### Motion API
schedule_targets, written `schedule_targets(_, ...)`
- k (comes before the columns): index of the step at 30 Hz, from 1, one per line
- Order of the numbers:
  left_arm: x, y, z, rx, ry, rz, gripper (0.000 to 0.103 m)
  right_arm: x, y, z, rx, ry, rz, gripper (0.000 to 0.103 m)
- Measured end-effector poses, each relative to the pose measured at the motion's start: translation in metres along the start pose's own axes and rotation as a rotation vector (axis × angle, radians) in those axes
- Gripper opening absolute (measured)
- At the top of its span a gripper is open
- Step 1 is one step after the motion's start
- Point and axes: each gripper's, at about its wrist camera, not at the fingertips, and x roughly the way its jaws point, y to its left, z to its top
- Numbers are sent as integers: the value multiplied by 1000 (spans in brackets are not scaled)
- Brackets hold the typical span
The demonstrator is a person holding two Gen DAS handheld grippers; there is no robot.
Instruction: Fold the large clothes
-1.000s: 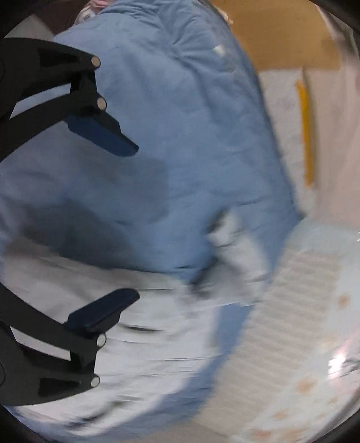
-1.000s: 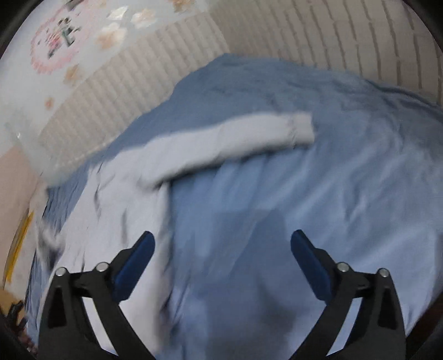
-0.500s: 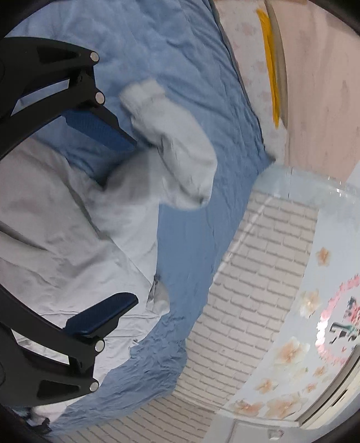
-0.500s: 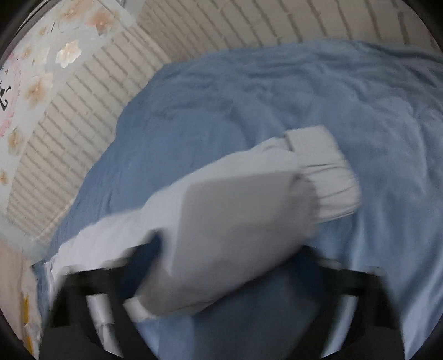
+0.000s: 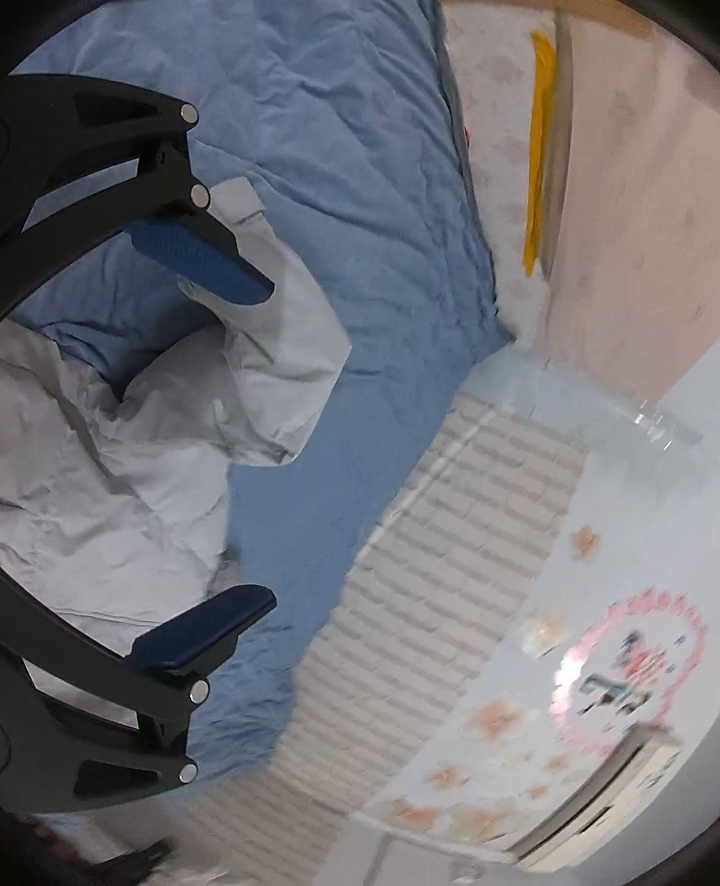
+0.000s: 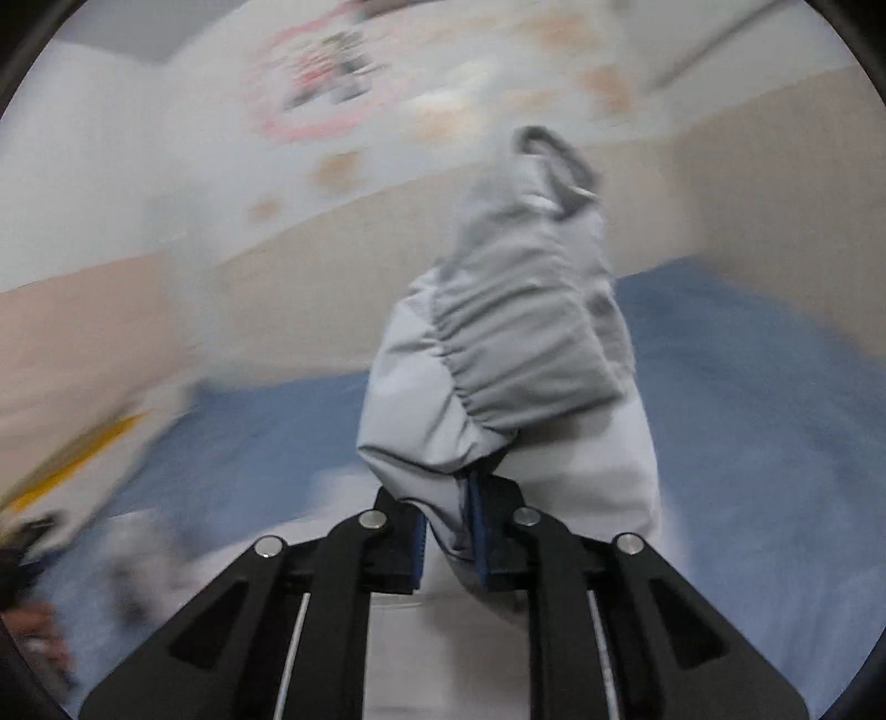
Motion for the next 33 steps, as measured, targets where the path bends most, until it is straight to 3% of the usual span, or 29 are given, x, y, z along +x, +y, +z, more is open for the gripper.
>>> schedule_targets(2, 7, -1, -4, 5, 41, -67, 100, 37, 61, -34, -27, 100, 114, 28)
schedule_targets(5, 19, -3, -12, 31, 96, -68, 100, 76, 117, -93, -42, 312, 173, 59)
schedule_targets(6, 24, -2, -16, 40, 107, -58, 100, 77, 125, -108, -15, 338, 233, 87)
schedule_targets(7, 30, -2, -19, 49, 124, -38, 100, 73, 130, -115, -7, 342, 252, 96)
schedule_targets(10, 51, 10, -28, 47, 186, -3, 100, 53, 129, -129, -1, 337, 270, 98)
schedule_targets(14, 76, 38, -45, -7, 259, 70, 100, 29, 76, -118, 123, 233, 257, 101)
schedule_targets(17, 77, 80, -53, -186, 221, 141, 100, 31, 44, -119, 188, 201, 189, 101)
schedule_targets(19, 83, 101, -60, -279, 240, 172, 100, 41, 20, -122, 256, 210, 148, 101)
schedule_targets(22, 102, 114, -75, -342, 303, 176, 99, 50, -3, -132, 358, 238, 132, 101)
schedule_targets(25, 114, 122, -83, -406, 317, 164, 99, 58, -10, -135, 385, 253, 141, 101)
schedule_targets(28, 107, 150, -90, -653, 227, 86, 100, 55, -8, -138, 376, 251, 151, 101)
schedule_targets(30, 102, 165, -92, -761, 173, 51, 100, 53, -6, -140, 367, 252, 154, 101)
schedule_targets(33, 107, 170, -91, -785, 164, 31, 100, 50, -11, -142, 375, 247, 142, 101)
